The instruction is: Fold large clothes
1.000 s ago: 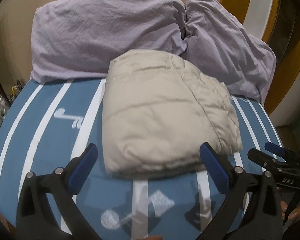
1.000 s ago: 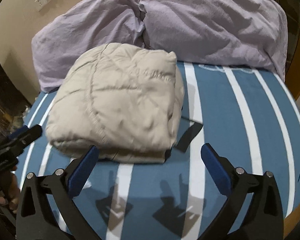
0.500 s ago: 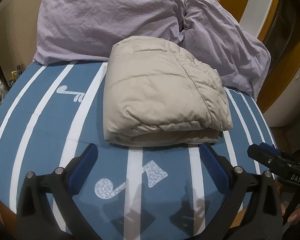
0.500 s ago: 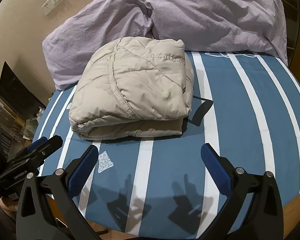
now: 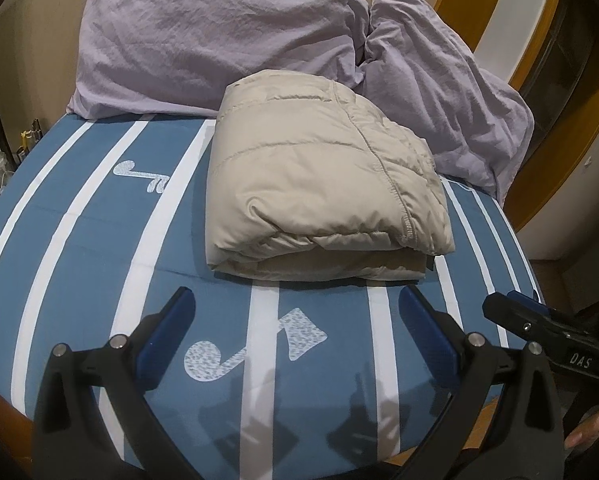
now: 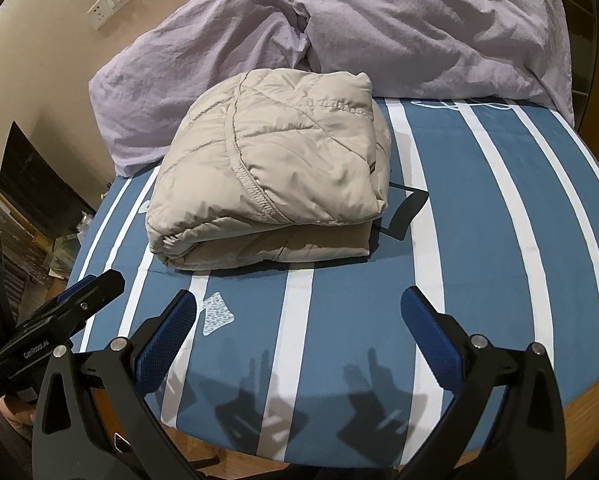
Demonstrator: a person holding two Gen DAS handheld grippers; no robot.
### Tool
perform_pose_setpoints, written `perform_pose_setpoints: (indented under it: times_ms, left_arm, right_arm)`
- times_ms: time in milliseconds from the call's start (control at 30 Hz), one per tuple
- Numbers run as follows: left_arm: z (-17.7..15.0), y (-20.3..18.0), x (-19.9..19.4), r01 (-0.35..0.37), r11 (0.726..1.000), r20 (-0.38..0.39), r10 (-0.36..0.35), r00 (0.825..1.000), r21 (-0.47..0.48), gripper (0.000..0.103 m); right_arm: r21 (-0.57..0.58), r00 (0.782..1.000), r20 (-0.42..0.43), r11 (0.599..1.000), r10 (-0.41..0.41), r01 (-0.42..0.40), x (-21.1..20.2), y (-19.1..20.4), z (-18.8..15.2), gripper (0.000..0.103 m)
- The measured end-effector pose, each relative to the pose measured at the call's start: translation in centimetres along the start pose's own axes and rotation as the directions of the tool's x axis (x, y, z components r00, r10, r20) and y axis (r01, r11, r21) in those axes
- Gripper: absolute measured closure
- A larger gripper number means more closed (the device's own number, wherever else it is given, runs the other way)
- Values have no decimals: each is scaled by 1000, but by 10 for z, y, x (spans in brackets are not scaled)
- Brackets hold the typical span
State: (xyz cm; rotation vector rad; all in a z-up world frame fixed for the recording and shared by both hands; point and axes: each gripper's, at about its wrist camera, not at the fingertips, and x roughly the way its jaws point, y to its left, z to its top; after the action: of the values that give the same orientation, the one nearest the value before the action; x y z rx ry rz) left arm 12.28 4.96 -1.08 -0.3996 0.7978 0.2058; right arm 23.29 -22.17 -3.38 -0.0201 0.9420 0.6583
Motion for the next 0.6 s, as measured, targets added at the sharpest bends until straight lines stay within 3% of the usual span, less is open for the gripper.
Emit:
perform_pose_setpoints:
  times_ms: [600]
  left_arm:
    - [-1, -5, -2, 14, 1000, 0, -14, 1000, 1, 2]
  right_arm:
    - [-3, 1000, -2, 1000, 3, -3, 0, 4, -1, 1]
